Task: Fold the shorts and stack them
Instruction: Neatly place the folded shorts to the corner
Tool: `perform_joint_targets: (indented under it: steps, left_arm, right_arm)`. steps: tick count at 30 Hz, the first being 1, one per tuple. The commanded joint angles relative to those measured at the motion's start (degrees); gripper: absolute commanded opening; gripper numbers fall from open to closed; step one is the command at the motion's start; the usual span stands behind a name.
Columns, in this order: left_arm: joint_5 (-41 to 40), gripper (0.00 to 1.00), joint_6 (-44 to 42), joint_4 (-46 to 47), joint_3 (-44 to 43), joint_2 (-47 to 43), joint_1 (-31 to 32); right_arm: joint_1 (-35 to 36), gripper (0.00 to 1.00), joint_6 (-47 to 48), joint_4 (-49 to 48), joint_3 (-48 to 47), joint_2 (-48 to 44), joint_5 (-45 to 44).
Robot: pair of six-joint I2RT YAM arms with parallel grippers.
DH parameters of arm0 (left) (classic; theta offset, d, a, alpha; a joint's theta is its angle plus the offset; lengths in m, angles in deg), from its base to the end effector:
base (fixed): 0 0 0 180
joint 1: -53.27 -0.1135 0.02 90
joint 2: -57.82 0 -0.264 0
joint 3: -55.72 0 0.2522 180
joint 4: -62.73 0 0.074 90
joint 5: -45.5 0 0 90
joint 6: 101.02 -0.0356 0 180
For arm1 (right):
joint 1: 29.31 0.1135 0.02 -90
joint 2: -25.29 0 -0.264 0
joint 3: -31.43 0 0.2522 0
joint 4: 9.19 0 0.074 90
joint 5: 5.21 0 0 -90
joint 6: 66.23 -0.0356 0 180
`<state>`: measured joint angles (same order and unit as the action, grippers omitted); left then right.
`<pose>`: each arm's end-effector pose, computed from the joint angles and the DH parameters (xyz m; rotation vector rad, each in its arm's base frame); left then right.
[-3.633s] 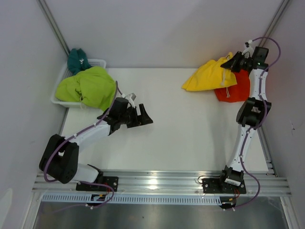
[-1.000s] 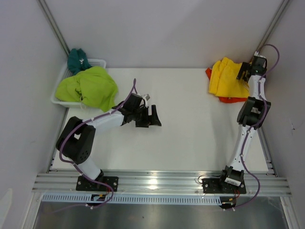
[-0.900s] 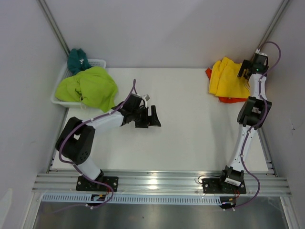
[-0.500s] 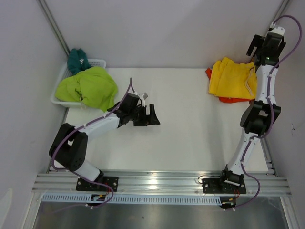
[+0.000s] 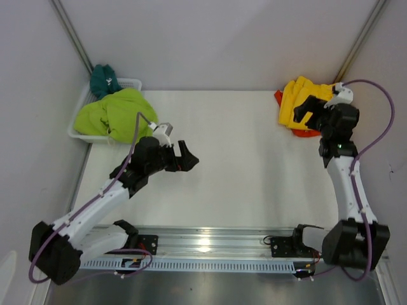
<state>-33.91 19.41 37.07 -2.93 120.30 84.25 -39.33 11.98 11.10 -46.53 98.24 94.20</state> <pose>0.2063 -0.1315 0.2771 0.1286 2.1848 -0.8250 0.2955 -0.0463 0.3592 0.2338 1.8223 0.1725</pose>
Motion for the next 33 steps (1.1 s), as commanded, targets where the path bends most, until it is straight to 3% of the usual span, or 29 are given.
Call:
perform_joint_targets:
  steps: [1,7,13,22,33]
  left_arm:
    - [-6.5,0.99,0.8,2.0,6.2,-8.8,0.2]
    - [-15.1,0.99,1.3,4.6,16.3,-24.3,0.2]
    - [-17.9,0.99,0.2,6.0,21.9,-32.6,0.2]
    - [-22.5,0.99,-1.5,3.9,28.9,-42.4,0.2]
    - [-23.3,0.99,-2.8,3.1,29.2,-45.3,0.2]
  right_arm:
    - [3.1,0.99,-2.7,-5.3,8.7,-9.1,0.3]
    - [5.8,0.99,-8.0,-10.4,28.8,-27.8,2.4]
    - [7.0,1.0,-8.4,-6.9,37.1,-39.5,-3.7]
    - [7.1,0.99,-11.8,-7.9,45.8,-48.8,-2.7]
    - [7.1,0.99,-12.1,-9.5,49.8,-49.1,-3.2]
